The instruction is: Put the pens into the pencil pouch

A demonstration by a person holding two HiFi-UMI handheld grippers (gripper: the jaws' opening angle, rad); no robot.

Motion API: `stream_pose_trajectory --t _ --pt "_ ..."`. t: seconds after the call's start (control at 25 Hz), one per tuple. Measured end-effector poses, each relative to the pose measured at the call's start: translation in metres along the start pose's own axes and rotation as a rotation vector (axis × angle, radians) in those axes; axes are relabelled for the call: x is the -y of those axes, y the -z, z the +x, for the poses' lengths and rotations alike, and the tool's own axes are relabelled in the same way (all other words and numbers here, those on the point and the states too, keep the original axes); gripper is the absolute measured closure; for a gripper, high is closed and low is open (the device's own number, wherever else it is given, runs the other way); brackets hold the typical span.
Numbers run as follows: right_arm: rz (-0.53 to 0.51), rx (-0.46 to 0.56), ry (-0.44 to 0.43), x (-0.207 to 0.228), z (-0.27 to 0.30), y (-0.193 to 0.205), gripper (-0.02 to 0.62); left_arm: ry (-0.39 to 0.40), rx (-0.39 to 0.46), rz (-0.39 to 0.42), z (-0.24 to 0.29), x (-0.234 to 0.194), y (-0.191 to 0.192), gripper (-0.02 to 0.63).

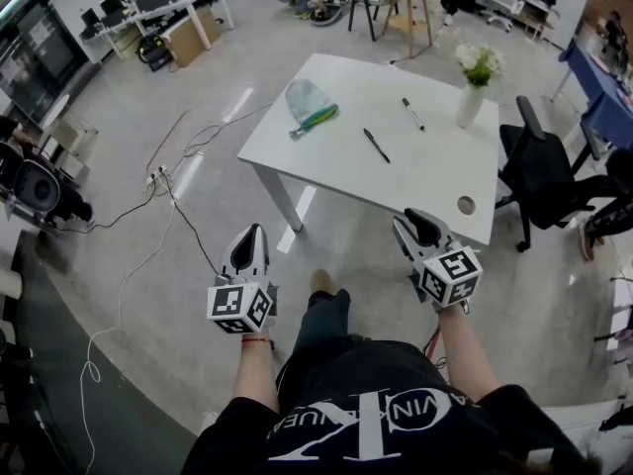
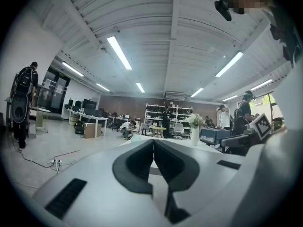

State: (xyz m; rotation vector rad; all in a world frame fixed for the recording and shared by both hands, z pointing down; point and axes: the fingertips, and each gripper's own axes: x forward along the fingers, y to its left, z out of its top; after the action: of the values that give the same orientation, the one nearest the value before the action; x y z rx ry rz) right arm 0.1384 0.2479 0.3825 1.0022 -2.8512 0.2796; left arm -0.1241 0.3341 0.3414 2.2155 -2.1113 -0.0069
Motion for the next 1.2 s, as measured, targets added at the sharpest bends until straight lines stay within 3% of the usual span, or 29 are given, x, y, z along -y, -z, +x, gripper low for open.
stream_pose_trajectory --t 0.36,1.2 --pt "-0.003 -0.006 0.019 0.037 0.043 -0.01 0.462 0.028 0.023 -0.029 0.069 -0.019 -0.01 0.601" --pt "0.106 -0.106 0.078 0.096 0.155 0.0 0.454 0.12 -0.09 -0.054 0.22 -0.072 0.003 0.601"
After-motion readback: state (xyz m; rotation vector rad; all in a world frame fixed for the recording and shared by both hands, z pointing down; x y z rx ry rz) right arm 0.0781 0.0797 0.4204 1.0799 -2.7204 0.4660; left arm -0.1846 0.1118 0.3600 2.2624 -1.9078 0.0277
